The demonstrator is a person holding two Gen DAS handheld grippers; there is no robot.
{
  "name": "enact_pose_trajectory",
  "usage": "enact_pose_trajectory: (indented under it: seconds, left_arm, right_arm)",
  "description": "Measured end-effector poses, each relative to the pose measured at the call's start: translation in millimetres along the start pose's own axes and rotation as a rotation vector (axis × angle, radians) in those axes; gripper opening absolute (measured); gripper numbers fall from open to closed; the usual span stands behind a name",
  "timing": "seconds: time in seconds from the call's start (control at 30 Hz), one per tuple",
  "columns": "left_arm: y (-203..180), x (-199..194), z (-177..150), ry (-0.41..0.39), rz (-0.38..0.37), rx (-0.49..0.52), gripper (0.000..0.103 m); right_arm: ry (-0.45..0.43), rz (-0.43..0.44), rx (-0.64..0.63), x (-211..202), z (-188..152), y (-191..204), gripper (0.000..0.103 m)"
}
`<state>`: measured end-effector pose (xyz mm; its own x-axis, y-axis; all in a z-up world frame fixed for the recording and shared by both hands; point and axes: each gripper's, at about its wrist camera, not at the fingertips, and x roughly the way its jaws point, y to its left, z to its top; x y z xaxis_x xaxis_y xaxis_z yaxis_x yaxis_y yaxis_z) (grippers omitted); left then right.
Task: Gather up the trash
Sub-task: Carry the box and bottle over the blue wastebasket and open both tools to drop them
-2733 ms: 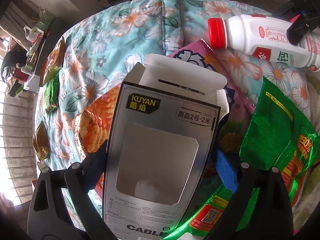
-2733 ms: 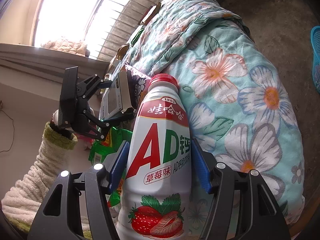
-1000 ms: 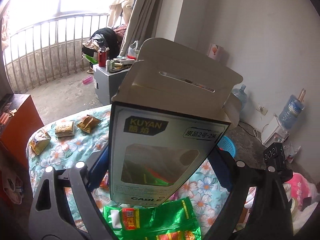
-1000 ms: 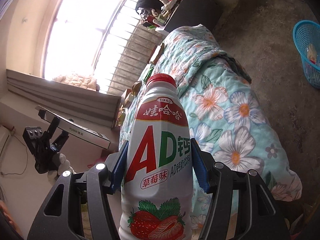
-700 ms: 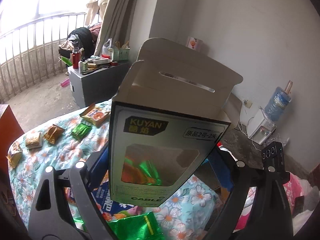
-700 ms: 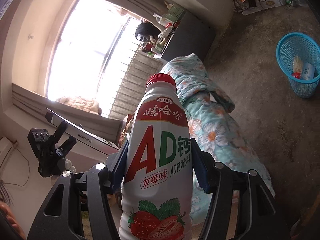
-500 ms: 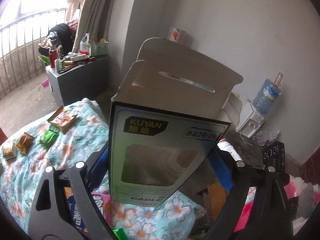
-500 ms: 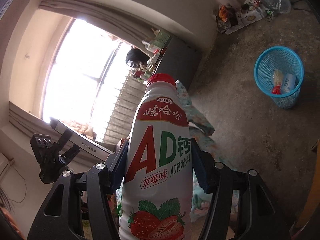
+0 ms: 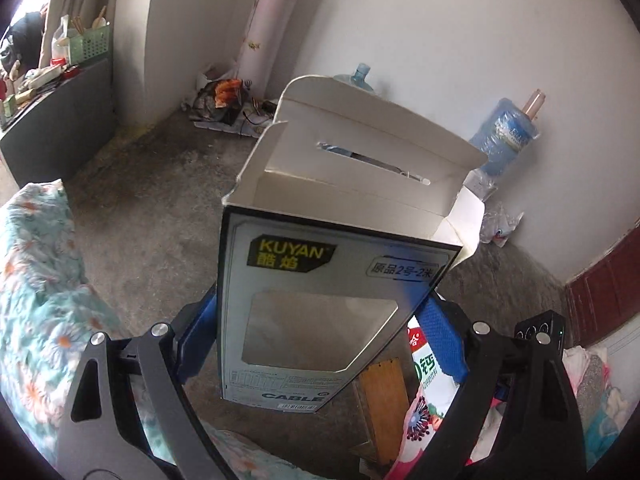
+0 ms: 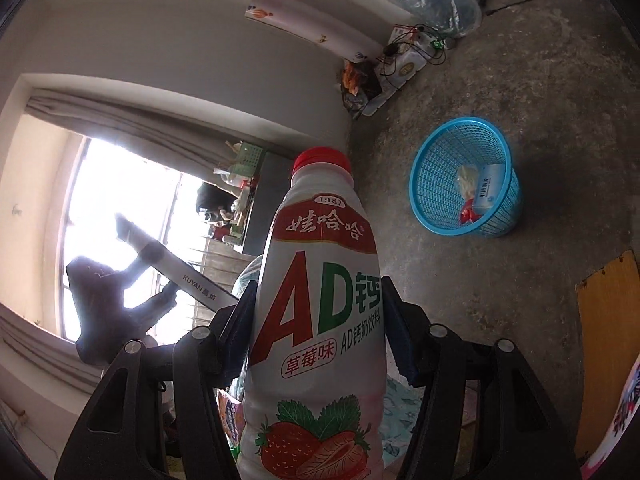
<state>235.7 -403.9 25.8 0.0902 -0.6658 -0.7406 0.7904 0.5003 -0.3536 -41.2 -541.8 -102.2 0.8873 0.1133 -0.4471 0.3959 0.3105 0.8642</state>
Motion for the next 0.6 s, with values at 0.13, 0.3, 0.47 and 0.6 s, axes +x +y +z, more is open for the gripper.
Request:
enact_pose_trajectory:
  seconds: [0.13, 0.3, 0.47, 0.6]
  left_arm:
    - [3.3, 68.0, 18.6, 0.062, -0.004, -0.022, 0.085]
    - [4.8, 145.3, 40.8, 0.116, 0.024, -0.030, 0.086]
    - [11.6, 224.7, 56.6, 0.214, 0.058, -0.118, 0.086]
    - [22.8, 261.7, 57.0, 0.245, 0.068, -0.198, 0.086]
  right_arm:
    - [0.008, -0.025, 0.052, 9.9, 7.7, -26.3, 0.058]
    - [0.016, -0.055, 0.102, 16.7, 13.1, -53.9, 0.058]
    - [0.003, -0.067, 0.140, 24.3, 21.1, -73.0, 0.058]
    - [-0.032, -0.080, 0.156, 45.9, 44.6, -85.4, 0.058]
